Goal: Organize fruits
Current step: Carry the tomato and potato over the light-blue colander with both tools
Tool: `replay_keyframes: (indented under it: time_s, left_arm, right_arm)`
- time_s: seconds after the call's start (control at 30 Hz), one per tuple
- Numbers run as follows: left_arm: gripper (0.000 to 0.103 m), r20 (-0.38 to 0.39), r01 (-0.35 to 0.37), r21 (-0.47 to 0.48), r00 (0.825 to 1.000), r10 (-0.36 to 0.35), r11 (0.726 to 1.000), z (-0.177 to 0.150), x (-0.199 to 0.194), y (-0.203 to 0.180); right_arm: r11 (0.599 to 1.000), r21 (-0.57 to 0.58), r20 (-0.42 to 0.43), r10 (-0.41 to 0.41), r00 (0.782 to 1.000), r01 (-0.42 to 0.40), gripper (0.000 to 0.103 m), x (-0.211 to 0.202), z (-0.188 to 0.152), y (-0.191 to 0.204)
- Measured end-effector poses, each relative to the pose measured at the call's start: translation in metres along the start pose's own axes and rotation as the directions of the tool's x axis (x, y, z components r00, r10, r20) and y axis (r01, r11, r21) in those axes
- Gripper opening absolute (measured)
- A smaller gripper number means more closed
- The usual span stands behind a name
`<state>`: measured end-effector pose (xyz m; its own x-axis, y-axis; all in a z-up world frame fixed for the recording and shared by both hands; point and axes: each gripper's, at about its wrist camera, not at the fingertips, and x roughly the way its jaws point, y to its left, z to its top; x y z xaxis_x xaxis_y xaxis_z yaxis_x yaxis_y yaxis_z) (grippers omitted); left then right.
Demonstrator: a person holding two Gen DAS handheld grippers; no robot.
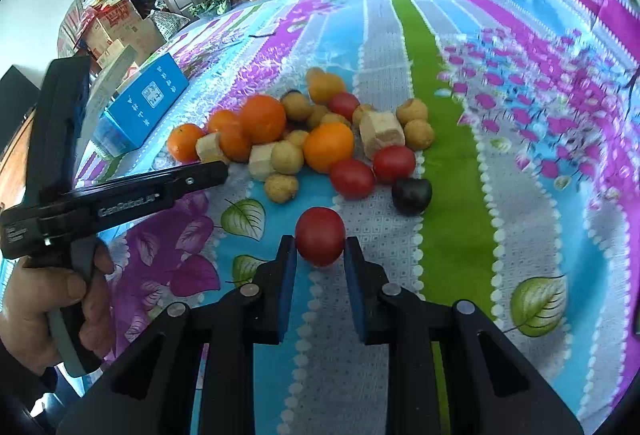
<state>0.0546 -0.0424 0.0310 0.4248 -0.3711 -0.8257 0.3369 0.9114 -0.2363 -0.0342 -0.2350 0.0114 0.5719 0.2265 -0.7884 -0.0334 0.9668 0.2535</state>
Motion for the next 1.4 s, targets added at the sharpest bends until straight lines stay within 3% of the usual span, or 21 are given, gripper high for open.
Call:
replay_keyframes:
  time_s: [0.3, 0.77, 1.07, 1.4]
  left_arm:
    - [0.026, 0.088, -0.072, -0.012, 0.993, 0.072, 0.997, -0.003, -0.089, 0.0]
    - [0.026, 0.205, -0.177, -0.121, 0.958, 0.2, 0.977, -0.012, -0.19, 0.044]
    - [0.026, 0.261, -0.206, -0.224, 0.929, 0.263, 0.952, -0.028, -0.246, 0.086]
    - [0.026, 0.286, -0.257, -0.377, 0.881, 0.376, 0.89, -0.058, -0.305, 0.152]
  right_arm:
    - [0.996, -0.018, 0.068, -0.08, 0.994, 0.082, 0.028, -0.049, 0.023, 0.027]
    - [0.992, -0.068, 0.148, -0.098, 0.984, 0.109, 0.028, -0.111, 0.059, 0.09]
    - [0.984, -0.171, 0.179, -0.026, 0.983, 0.057, 0.028, -0.127, 0.079, 0.167]
    - [0.953, -0.299, 0.155, 0.108, 0.982, -0.057, 0.028, -0.127, 0.094, 0.271]
